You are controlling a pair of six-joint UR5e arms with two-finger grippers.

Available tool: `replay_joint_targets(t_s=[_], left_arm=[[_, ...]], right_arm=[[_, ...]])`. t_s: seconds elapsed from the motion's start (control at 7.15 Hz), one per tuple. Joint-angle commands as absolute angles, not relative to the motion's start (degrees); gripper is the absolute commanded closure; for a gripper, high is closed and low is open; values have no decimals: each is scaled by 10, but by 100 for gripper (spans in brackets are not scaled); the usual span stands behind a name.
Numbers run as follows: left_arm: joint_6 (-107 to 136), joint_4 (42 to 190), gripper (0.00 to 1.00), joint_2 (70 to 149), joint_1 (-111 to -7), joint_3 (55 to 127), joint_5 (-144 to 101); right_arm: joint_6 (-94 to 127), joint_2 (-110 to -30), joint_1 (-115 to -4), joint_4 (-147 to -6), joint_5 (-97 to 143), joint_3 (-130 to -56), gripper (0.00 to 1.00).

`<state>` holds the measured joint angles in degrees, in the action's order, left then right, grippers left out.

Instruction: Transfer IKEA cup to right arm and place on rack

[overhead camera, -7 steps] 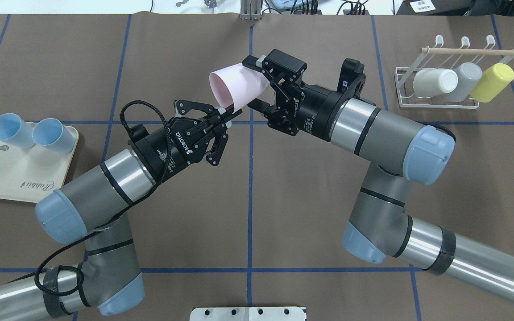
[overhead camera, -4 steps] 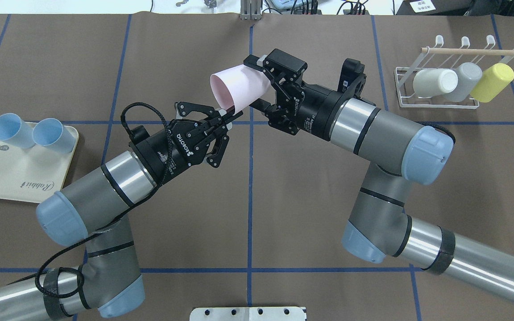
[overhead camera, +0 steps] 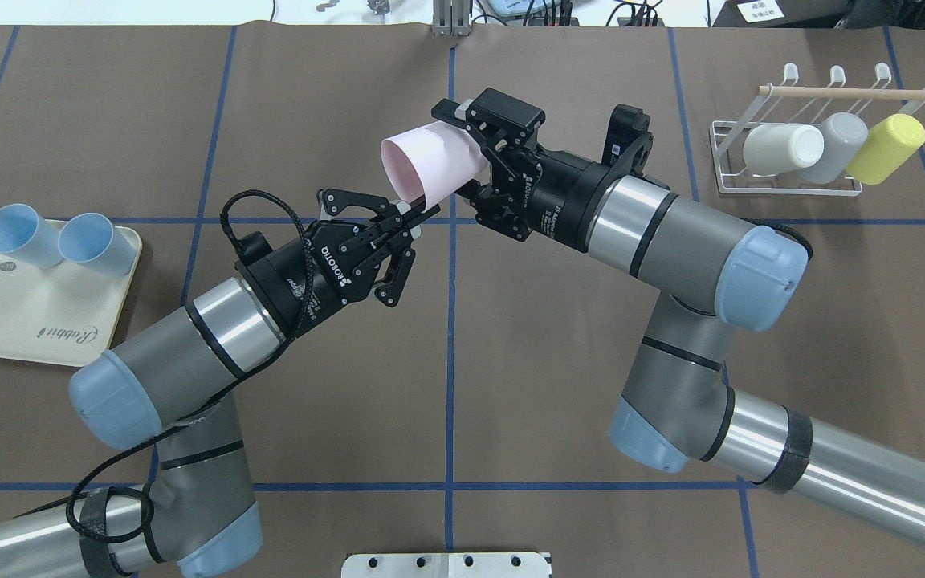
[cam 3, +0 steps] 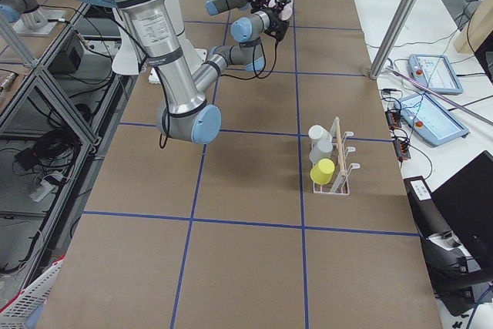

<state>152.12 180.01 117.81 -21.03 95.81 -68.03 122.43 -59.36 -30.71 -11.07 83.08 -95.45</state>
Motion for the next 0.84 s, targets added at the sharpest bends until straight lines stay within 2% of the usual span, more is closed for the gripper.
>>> replay_joint_targets(t_s=[0.0, 0.7], left_arm=[[1512, 1800, 1, 1174, -211, 959, -680], [1432, 1804, 0, 1168, -213, 965, -683]], right_arm=[[1222, -593, -307, -110, 832, -953, 100], [1165, -597, -315, -113, 830, -952, 100]])
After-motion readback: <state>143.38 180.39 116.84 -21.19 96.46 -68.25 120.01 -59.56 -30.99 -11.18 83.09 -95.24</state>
